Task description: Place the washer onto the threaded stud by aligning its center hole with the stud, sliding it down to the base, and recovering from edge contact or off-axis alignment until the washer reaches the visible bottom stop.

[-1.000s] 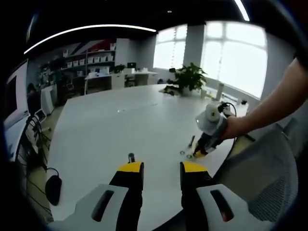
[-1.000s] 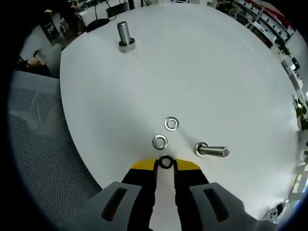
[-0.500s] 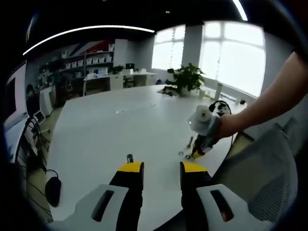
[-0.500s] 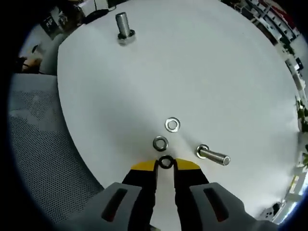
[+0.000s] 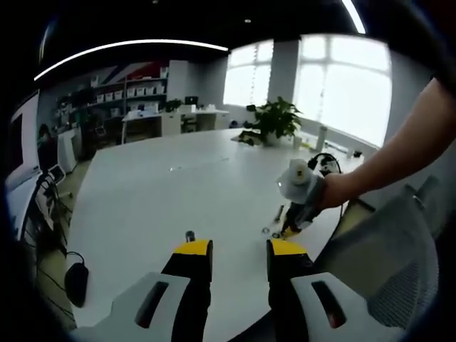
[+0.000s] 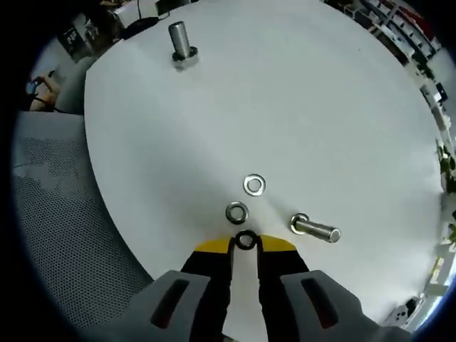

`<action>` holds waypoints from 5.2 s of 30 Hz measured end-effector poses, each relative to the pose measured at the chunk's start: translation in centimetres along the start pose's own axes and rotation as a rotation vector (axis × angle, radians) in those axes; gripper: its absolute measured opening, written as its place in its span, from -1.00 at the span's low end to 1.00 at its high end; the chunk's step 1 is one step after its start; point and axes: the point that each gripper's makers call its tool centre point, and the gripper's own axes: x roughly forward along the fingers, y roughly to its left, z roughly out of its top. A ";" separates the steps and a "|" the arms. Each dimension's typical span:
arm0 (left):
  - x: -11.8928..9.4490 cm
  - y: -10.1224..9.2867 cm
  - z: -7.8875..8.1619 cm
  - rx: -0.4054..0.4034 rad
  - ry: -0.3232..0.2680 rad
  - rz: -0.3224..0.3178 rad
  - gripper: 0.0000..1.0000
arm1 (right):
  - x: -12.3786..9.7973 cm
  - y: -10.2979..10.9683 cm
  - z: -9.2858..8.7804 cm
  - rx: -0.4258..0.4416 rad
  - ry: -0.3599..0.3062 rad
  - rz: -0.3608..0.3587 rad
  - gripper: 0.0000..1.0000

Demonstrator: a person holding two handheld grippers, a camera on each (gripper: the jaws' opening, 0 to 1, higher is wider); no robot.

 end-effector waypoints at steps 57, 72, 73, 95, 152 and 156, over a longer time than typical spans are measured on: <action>0.3 -0.1 -0.6 0.010 0.034 -0.001 -0.45 | -3.3 -3.1 -0.2 0.155 -0.203 -0.080 -0.72; 0.4 -0.4 -0.6 0.010 0.038 -0.015 -0.46 | -6.9 -3.9 1.8 0.140 -0.311 -0.146 -0.72; 0.4 -0.3 -0.7 0.007 0.040 -0.014 -0.46 | -7.0 -4.0 1.8 0.137 -0.312 -0.149 -0.72; 0.4 0.0 -0.8 0.006 0.047 0.006 -0.46 | -5.9 -5.0 3.3 0.096 -0.279 -0.145 -0.72; 0.5 0.2 -1.7 -0.001 0.087 0.007 -0.47 | -0.4 -5.3 2.0 0.056 -0.070 -0.062 -0.71; 0.5 0.3 -1.7 -0.003 0.088 0.010 -0.47 | -0.1 -5.3 1.9 0.048 -0.063 -0.064 -0.71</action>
